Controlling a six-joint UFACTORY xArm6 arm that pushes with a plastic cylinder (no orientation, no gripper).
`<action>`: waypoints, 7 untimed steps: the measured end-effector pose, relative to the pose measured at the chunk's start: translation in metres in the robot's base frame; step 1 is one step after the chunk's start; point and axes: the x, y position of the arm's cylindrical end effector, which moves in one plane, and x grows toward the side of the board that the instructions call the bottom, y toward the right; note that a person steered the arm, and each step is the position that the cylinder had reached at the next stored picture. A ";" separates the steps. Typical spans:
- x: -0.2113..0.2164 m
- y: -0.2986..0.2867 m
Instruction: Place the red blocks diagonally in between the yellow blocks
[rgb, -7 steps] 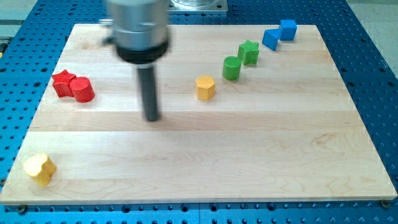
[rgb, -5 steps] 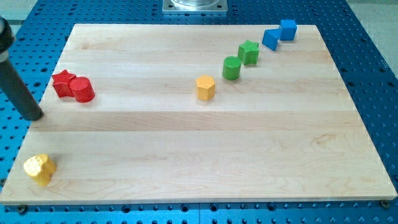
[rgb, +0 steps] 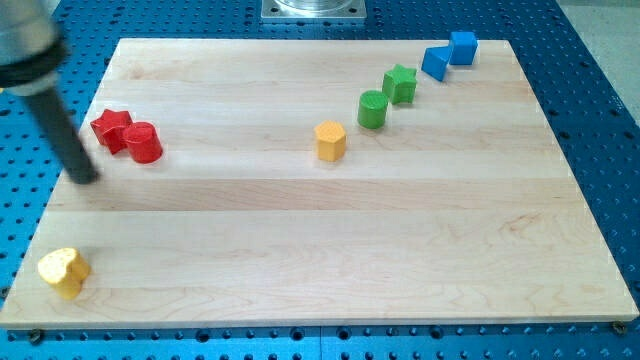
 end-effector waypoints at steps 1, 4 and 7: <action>-0.033 -0.002; 0.011 0.139; 0.002 0.200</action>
